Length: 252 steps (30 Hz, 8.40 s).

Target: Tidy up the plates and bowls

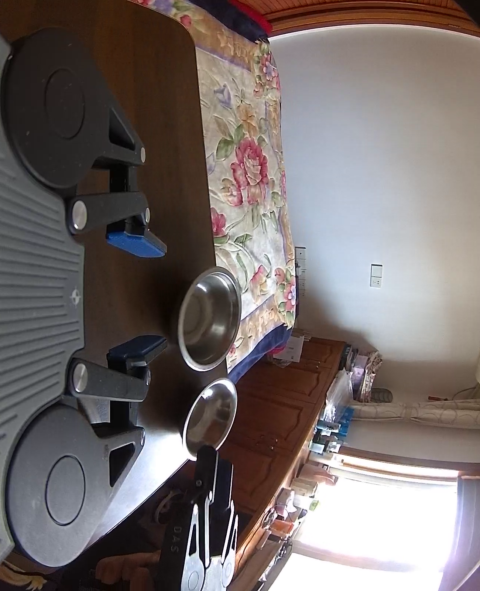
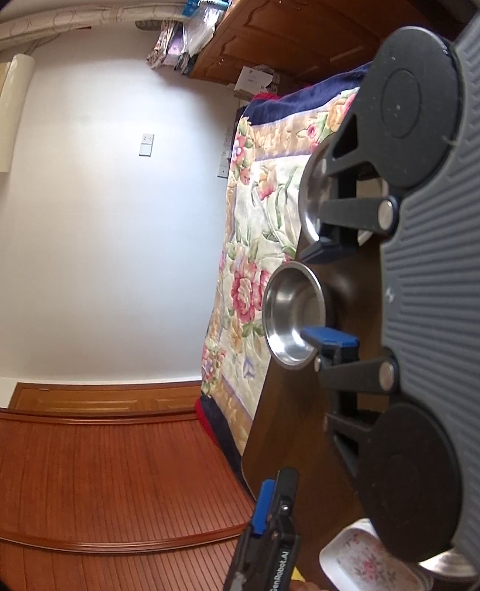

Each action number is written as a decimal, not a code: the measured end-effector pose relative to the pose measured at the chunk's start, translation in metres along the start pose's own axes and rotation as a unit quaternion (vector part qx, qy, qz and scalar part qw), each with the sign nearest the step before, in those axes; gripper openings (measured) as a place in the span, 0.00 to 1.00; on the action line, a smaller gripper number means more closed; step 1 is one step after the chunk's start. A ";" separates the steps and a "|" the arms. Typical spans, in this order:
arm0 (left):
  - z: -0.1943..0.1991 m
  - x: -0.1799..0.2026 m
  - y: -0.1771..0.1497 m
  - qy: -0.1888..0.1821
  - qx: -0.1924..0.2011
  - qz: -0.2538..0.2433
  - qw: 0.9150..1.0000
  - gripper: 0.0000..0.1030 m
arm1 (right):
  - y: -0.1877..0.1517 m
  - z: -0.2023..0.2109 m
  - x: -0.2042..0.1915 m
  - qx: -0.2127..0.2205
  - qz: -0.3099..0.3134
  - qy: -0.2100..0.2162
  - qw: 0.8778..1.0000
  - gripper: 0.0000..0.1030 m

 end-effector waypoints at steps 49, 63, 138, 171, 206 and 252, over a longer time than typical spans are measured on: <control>-0.133 -0.013 0.019 -0.028 -0.093 0.044 0.994 0.28 | 0.007 -0.131 0.021 -0.101 -0.009 0.018 0.995 0.13; -0.111 -0.015 0.023 -0.021 -0.078 0.046 0.996 0.14 | 0.004 -0.116 0.020 -0.098 -0.048 0.041 0.993 0.12; 0.058 0.039 -0.074 -0.095 -0.024 0.000 0.995 0.11 | -0.040 0.053 -0.060 -0.039 -0.013 0.002 0.999 0.13; 0.043 0.050 -0.097 -0.071 -0.050 -0.033 0.996 0.14 | -0.068 0.044 -0.066 -0.073 0.017 0.023 0.997 0.13; 0.055 0.045 -0.089 -0.046 -0.012 -0.018 0.999 0.35 | -0.064 0.039 -0.075 -0.089 0.067 0.026 0.993 0.14; -0.020 0.081 0.018 -0.025 0.006 -0.084 0.996 0.44 | -0.032 0.000 0.070 0.010 -0.027 -0.060 0.998 0.21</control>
Point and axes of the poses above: each gripper's, at about its wrist camera, not at the fingertips, and z roughly against the way its jaws point, x to its right, y to its top, the point moved 3 cm from there along -z, roughly the way its jaws point, and after that the axes turned 3 degrees about y, right-handed, at the moved point
